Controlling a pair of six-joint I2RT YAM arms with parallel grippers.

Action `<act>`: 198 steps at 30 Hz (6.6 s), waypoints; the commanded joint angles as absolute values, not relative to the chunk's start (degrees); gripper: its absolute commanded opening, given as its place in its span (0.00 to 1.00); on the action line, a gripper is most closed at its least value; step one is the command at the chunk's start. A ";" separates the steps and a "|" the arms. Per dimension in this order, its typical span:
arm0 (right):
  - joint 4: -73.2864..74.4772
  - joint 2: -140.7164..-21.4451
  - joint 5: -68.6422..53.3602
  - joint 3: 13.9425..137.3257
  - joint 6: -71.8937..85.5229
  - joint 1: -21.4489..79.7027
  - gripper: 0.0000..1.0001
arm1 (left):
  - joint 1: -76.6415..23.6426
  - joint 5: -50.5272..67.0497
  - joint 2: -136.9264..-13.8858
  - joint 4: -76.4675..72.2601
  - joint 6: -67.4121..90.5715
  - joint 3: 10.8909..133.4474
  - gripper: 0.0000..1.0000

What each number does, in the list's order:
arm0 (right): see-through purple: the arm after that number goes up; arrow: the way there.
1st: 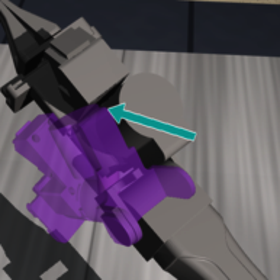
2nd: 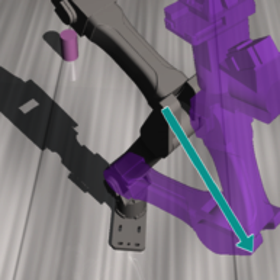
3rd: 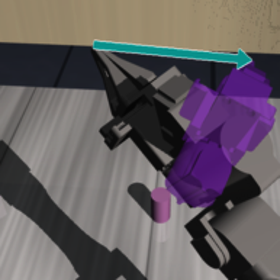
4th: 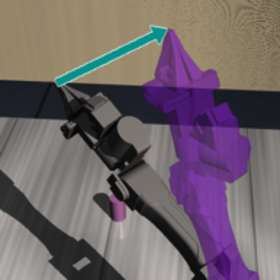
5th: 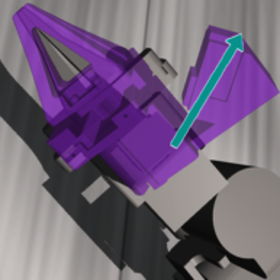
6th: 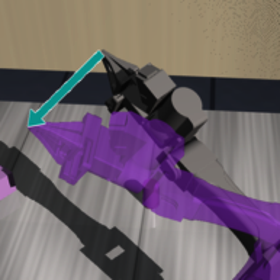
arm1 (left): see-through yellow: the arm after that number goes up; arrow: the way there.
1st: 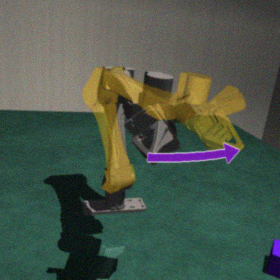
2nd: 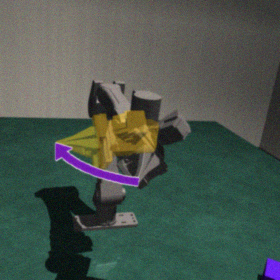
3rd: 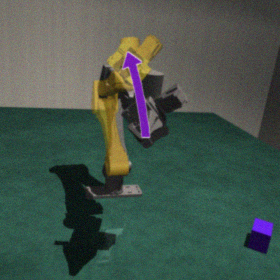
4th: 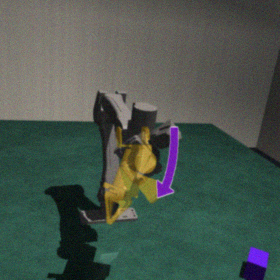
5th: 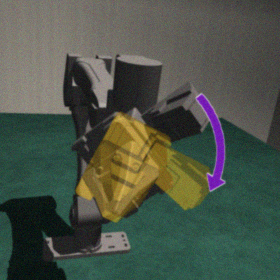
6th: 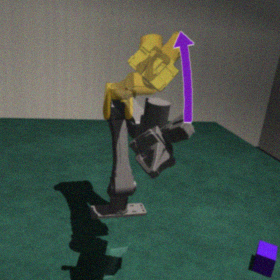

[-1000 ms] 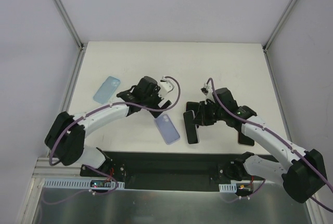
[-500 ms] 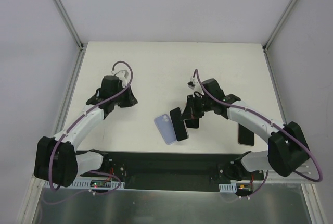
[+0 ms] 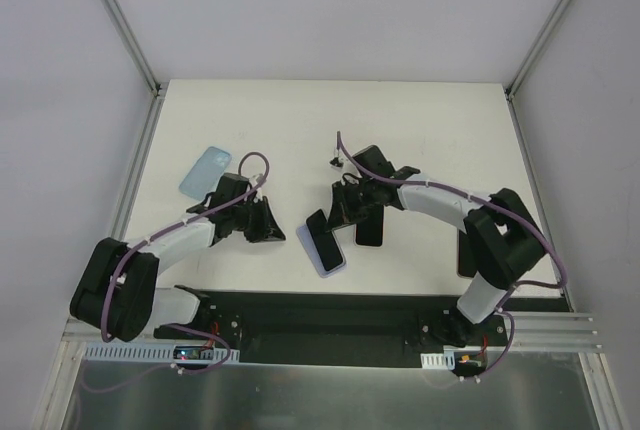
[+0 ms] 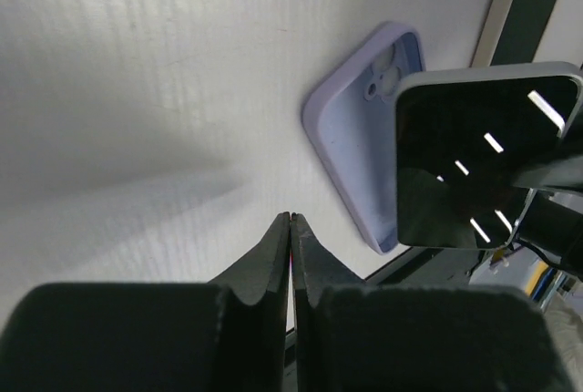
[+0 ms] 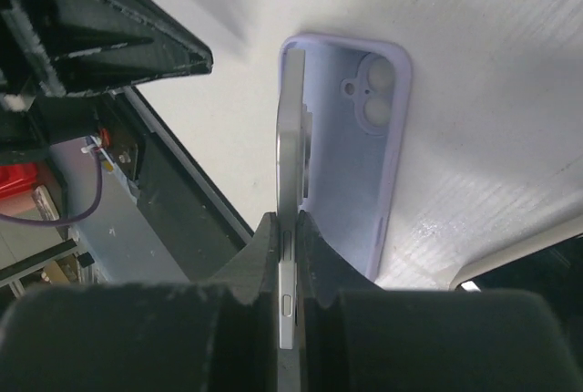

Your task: Put the phone into the phone case

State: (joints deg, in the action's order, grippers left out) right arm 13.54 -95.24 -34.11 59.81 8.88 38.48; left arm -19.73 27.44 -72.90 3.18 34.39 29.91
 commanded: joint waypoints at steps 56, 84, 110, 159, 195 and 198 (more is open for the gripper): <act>7.80 -94.49 -22.59 55.02 20.49 41.40 0.50 | -36.39 12.40 -73.83 6.67 45.09 36.47 0.42; 10.20 -96.06 -19.86 51.42 16.43 43.77 0.16 | -36.30 13.80 -82.70 2.90 44.82 39.90 0.49; 9.41 -90.88 -18.46 49.66 18.98 45.00 0.43 | -36.30 16.87 -86.04 -1.49 45.35 36.65 0.36; -31.29 -95.62 -49.22 36.74 34.54 35.95 0.47 | -36.30 26.19 -86.22 -14.94 52.47 26.63 0.20; -32.96 -96.33 -51.50 36.47 35.68 35.77 0.41 | -36.30 26.10 -86.31 -15.03 52.91 26.19 0.22; -33.05 -96.76 -52.12 36.91 35.95 35.86 0.40 | -36.30 26.28 -86.57 -15.29 53.09 26.19 0.22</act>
State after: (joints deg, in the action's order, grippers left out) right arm -25.30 -96.79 -48.36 34.15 34.59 35.14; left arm -35.18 25.50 -84.73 -17.37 53.30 27.53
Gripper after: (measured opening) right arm 0.407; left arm 0.224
